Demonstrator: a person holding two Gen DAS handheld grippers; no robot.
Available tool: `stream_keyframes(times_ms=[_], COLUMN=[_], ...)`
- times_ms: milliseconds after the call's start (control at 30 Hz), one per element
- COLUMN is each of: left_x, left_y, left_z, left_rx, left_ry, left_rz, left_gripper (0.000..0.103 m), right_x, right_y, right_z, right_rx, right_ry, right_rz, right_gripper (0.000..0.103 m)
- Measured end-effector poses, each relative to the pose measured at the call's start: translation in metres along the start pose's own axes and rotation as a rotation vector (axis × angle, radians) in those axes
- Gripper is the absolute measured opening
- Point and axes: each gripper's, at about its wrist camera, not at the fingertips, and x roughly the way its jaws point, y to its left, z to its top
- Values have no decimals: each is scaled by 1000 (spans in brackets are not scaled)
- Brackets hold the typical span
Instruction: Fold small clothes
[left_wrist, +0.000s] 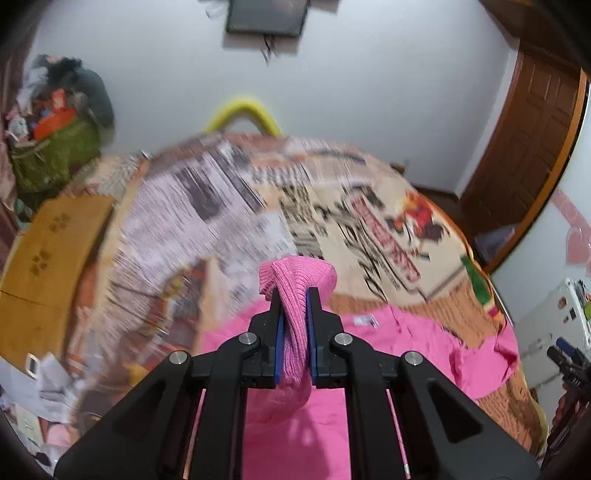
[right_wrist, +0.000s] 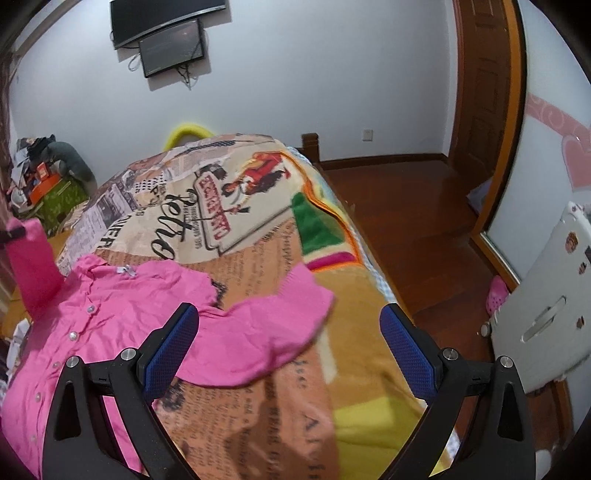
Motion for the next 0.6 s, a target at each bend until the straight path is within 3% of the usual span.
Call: stream_keyframes(times_ms=[100,200,467,567,600], left_x=[30,53,88,95,96], left_y=[-8,-21,-47,-53,-55], left_z=[-12,-24,-48,-53,-55], left_rx=[-38,-30,29,51,62], left_ry=[90,144,268,311,322], left_rz=[-61,-71,-39,-34,-33], left_gripper=[10,10,11,21,29], right_x=[3,10,34,47,52], right_y=[-17,-34,-36,-16,-8], right_z=[-4,-5,2,3,3], right_rx=[2,20,63,-3,-33], right_ry=[28,56,91,121,136], right_rz=[-39,-54,30,64,72], right_gripper=[97,97,96,86,83])
